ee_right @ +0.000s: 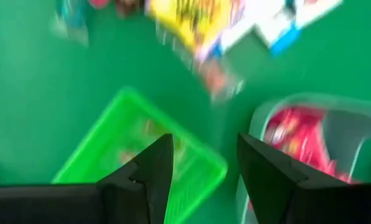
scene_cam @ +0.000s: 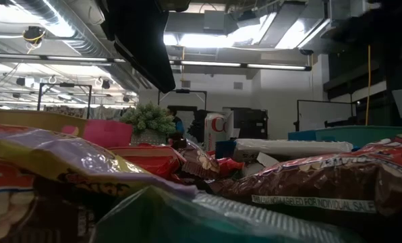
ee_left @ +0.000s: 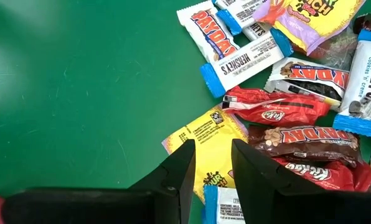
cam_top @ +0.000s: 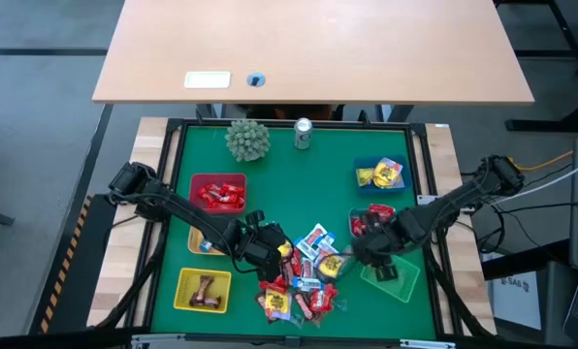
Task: Sort candy
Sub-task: Put the yellow candy into the dark blue bin
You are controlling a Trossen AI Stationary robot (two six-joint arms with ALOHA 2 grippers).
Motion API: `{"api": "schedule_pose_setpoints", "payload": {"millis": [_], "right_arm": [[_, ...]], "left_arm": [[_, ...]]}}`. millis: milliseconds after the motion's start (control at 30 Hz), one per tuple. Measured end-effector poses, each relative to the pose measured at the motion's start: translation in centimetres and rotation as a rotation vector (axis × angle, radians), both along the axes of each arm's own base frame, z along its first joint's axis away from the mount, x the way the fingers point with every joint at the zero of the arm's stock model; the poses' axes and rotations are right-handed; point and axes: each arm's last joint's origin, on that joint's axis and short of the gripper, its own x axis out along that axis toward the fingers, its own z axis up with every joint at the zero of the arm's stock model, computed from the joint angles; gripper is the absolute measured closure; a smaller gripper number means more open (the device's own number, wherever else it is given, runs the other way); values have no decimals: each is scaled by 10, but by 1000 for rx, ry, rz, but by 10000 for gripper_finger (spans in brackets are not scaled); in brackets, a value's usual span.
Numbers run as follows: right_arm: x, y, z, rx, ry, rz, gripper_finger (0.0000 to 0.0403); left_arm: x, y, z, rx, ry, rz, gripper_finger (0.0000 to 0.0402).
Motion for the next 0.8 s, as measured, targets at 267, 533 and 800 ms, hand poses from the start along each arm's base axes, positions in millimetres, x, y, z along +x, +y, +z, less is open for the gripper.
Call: {"api": "schedule_pose_setpoints", "payload": {"millis": [267,533,800], "right_arm": [[27,0,9,80,-254,80,226],[41,8,-6,79,-258,106,226],[60,20,-35,105,-217,211,226]], "left_arm": [[3,-1,1,-13,-30,0,310],[4,-2,2,-18,-42,0,310],[4,-2,2,-20,-46,0,310]]}}
